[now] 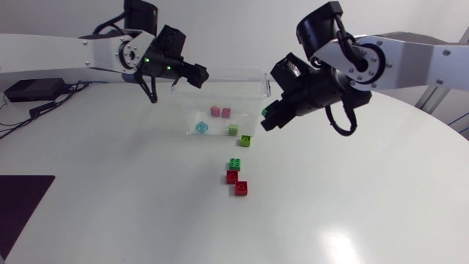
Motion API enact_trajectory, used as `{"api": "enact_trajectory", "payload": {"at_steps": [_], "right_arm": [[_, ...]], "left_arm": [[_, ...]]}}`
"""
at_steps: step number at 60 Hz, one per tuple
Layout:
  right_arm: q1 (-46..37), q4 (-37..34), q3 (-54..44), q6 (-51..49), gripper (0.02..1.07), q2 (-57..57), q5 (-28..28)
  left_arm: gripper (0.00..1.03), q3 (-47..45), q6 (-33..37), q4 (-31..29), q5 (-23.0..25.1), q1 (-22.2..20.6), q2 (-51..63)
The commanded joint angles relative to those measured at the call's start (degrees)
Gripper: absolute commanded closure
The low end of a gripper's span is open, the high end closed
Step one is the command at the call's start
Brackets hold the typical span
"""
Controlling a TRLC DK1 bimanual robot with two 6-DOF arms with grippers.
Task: Place the duplo bricks in the container
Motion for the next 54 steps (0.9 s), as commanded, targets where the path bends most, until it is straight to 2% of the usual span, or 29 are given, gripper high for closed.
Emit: {"api": "enact_trajectory", "payload": {"at_steps": [1, 15, 29, 54], "right_arm": [[-1.17, 1.42, 3.67, 1.53, 0.8, 3.65, -0.68], [-1.96, 1.78, 12.63, 2.23, 0.79, 10.5, -0.94], [-2.57, 2.3, 19.75, 2.41, 0.79, 16.13, -1.29], [-3.19, -0.6, 37.59, 2.67, 0.78, 29.4, -1.47]], "left_arm": [[0.07, -5.6, 2.41, -1.23, 0.91, -0.86, -5.96], [0.08, -18.17, 8.3, -4.57, 4.69, -2.27, -13.52], [0.08, -26.17, 14.89, -7.56, 7.76, -3.5, -15.28], [0.08, -30.74, 19.2, -7.39, 7.85, -10.09, -9.65]]}}
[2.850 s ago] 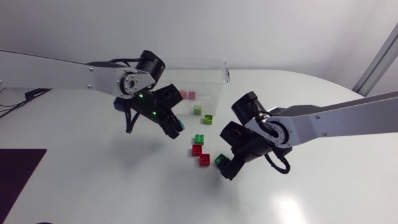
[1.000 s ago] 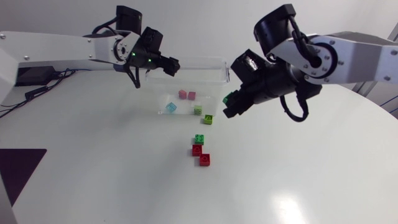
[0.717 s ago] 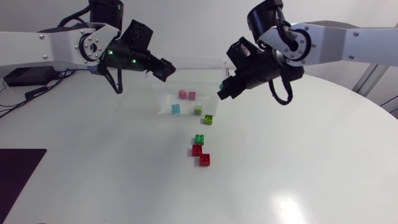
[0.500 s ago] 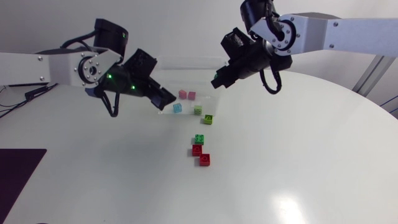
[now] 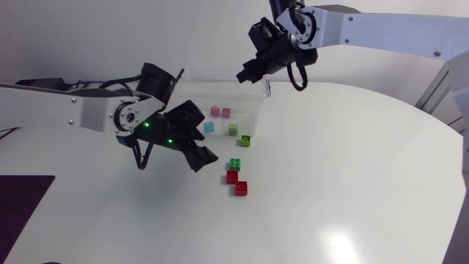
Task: Place the duplo bricks in the container
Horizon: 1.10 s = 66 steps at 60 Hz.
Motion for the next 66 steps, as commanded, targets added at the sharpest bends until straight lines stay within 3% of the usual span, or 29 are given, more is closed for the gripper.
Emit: {"api": "enact_trajectory", "payload": {"at_steps": [1, 7, 13, 15, 17, 38, 51, 66], "right_arm": [[-0.41, -1.38, 3.85, 1.49, 0.78, 3.88, -0.18], [-0.5, -2.79, 8.07, 1.93, 0.73, 7.39, 0.0], [-0.94, -4.28, 11.14, 2.55, 0.4, 10.12, 0.0], [-1.03, -5.43, 12.55, 2.81, 0.19, 11.17, 0.0], [-1.12, -6.04, 13.08, 3.07, 0.08, 11.35, 0.0], [-1.29, -9.73, 6.4, 4.39, 0.07, 3.0, 1.31], [-0.5, -10.88, -6.43, 7.12, 0.07, -7.11, 2.28], [3.1, -6.57, -27.61, 7.03, 0.07, -21.35, 1.84]], "left_arm": [[0.08, -2.39, 2.18, -0.06, 0.38, -1.39, 2.96], [0.08, -2.57, 3.05, -0.06, 0.38, -2.18, 4.46], [0.08, -2.22, 3.76, -0.06, 0.38, -2.45, 5.86], [0.08, -1.87, 4.02, -0.06, 0.38, -2.54, 6.57], [0.08, -1.51, 4.28, -0.06, 0.38, -2.54, 7.09], [0.08, 1.82, 5.52, 0.29, 0.38, -4.12, 12.63], [0.08, 4.99, 6.39, 0.37, 0.38, -5.44, 15.18], [0.11, 7.98, 9.38, -1.3, 0.29, -5.44, 17.2]]}}
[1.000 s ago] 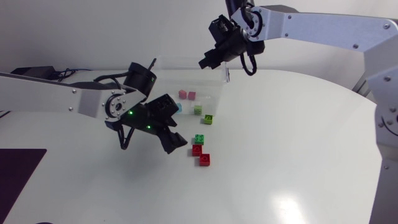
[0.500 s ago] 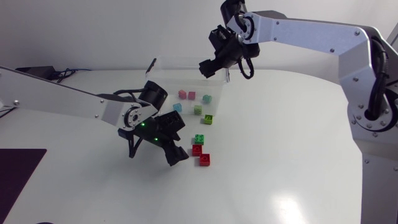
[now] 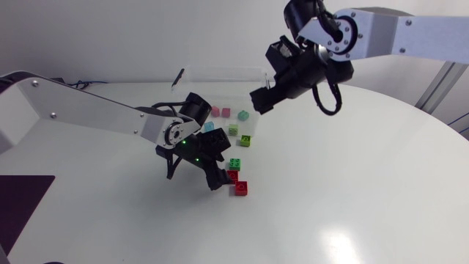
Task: Place the duplo bricks in the container
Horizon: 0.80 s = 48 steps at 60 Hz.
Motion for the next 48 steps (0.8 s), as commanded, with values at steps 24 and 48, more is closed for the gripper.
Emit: {"api": "enact_trajectory", "payload": {"at_steps": [24, 48], "right_arm": [[2.85, 5.45, -23.45, 1.3, 0.07, -13.62, -1.86], [2.23, 7.91, -33.12, 0.95, 0.07, -19.42, -3.27]], "left_arm": [[0.12, 8.65, 9.49, -13.69, -0.53, -2.34, 5.42], [0.24, 17.17, 12.39, -21.77, -1.76, -3.31, 10.25]]}}
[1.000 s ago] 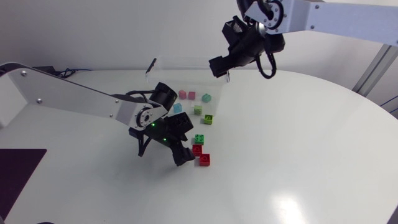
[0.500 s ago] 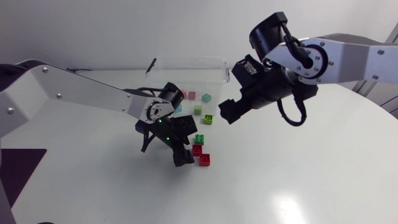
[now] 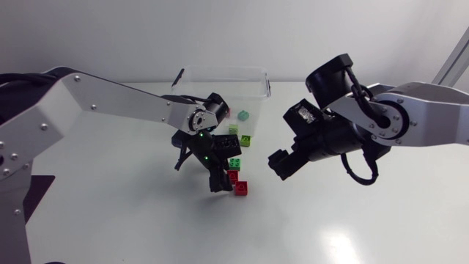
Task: Place the duplo bricks in the container
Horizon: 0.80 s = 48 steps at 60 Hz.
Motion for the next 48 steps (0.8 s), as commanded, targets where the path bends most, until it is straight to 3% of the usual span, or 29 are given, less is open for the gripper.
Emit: {"api": "enact_trajectory", "payload": {"at_steps": [1, 9, 11, 14, 27, 48], "right_arm": [[-0.35, 0.94, -2.25, 0.69, 0.07, -1.04, -0.54], [-0.35, 1.03, -4.36, 0.86, 0.07, -2.45, -0.8], [-0.26, 1.03, -4.8, 0.95, 0.07, -2.71, -0.8], [-0.08, 1.03, -5.51, 1.22, 0.07, -2.97, -0.8], [1.06, 0.24, -5.33, 1.74, 0.07, -2.45, -0.8], [7.56, -0.73, -1.02, 3.5, 0.07, 4.67, 0.43]], "left_arm": [[0.26, 3.41, 2.2, -1.71, -0.2, -0.93, 2.51], [0.47, 6.48, 2.11, -3.47, -0.47, -2.07, 4.62], [0.56, 7.1, 2.11, -3.91, -0.47, -2.25, 5.24], [0.79, 7.54, 2.2, -4.52, -0.56, -2.51, 6.12], [0.82, 6.57, 2.73, -7.78, -1.35, -2.34, 5.94], [0.83, -1.16, 3.87, -9.27, -2.4, 2.15, -3.99]]}}
